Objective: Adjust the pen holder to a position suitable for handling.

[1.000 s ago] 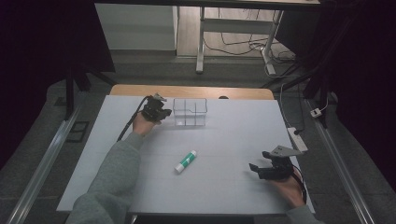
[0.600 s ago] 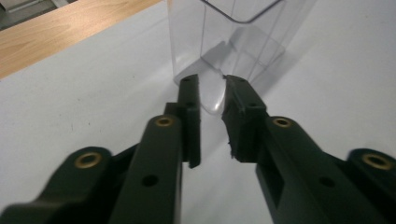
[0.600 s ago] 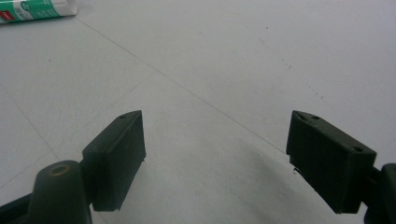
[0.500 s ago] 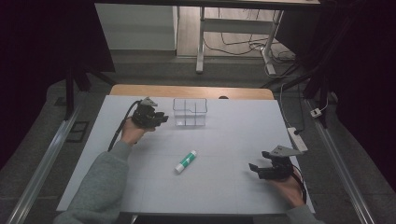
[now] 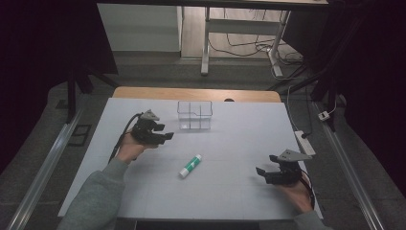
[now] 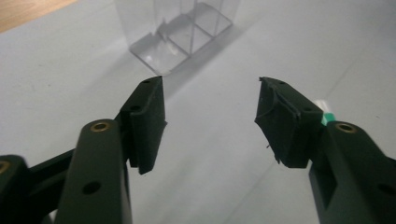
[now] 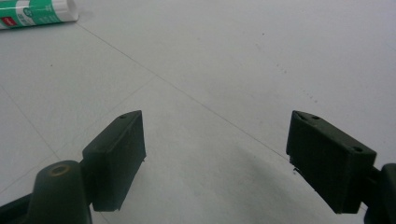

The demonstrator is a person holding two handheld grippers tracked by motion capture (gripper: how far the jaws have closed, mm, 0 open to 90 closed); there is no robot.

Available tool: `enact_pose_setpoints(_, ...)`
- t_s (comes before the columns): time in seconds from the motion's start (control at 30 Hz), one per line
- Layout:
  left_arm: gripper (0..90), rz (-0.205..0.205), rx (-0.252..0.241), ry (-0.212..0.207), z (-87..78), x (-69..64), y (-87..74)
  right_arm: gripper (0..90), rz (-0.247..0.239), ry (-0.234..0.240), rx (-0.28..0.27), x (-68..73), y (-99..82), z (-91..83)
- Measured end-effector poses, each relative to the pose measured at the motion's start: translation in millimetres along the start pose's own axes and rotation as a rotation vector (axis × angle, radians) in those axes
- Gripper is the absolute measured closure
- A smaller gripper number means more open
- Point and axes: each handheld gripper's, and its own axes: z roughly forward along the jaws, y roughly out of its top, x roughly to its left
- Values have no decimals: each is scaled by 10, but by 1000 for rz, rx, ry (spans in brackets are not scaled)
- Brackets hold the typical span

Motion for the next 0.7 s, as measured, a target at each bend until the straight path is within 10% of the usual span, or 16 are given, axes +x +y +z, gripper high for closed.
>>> enact_pose_setpoints(0.7, 334, 8, 77, -14, -161, -194, -204, 188, -1, 15, 2, 15, -3, -1)
